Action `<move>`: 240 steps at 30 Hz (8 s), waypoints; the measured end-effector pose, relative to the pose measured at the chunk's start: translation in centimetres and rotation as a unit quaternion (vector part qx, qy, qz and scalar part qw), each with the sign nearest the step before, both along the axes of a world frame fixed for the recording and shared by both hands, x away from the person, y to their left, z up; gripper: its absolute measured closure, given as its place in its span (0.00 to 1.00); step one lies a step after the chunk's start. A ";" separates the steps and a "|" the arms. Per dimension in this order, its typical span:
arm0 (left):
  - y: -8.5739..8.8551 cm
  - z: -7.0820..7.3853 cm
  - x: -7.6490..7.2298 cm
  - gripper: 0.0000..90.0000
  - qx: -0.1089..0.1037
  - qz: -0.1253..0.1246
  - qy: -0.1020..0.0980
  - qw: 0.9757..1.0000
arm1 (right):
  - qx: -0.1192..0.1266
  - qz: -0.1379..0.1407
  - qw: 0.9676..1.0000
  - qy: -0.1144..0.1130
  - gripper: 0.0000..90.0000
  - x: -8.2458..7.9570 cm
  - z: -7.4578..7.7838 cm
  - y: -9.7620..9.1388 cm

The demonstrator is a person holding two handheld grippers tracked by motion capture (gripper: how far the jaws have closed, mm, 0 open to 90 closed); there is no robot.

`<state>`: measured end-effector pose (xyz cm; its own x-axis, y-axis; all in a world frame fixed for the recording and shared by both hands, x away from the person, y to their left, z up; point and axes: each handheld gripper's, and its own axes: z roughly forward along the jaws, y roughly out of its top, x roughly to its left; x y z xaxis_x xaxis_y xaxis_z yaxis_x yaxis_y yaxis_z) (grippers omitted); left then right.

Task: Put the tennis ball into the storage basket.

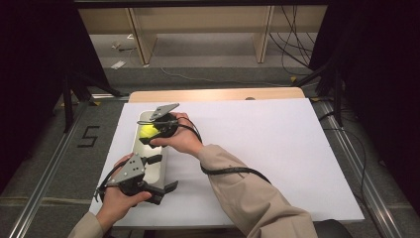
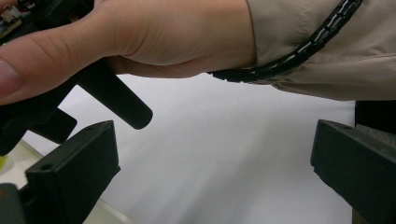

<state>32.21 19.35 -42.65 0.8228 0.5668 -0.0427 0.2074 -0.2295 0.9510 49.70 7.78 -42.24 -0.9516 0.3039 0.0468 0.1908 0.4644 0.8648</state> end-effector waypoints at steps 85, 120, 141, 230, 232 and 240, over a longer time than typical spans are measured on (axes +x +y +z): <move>-0.1 0.0 0.0 0.01 0.001 0.001 0.003 1.000 | 0.025 -0.065 0.997 -0.023 0.12 -0.8 2.2 -9.3; -0.1 -0.1 0.1 0.01 0.005 0.002 0.002 1.000 | 0.020 -0.138 0.990 -0.024 0.14 -2.5 1.7 -19.1; -0.1 -0.1 0.1 0.01 0.005 0.004 0.003 1.000 | 0.020 -0.179 0.983 -0.024 0.14 -3.4 1.3 -23.8; -0.1 0.0 0.1 0.01 0.006 0.007 0.002 1.000 | 0.026 -0.278 0.960 -0.008 0.15 -8.3 -0.9 -35.4; -0.1 0.0 0.1 0.01 0.006 0.007 0.002 1.000 | 0.026 -0.280 0.960 -0.006 0.16 -8.4 -1.0 -35.5; -0.1 0.0 0.1 0.01 0.007 0.007 0.002 1.000 | 0.026 -0.287 0.957 -0.003 0.16 -8.8 -1.3 -36.4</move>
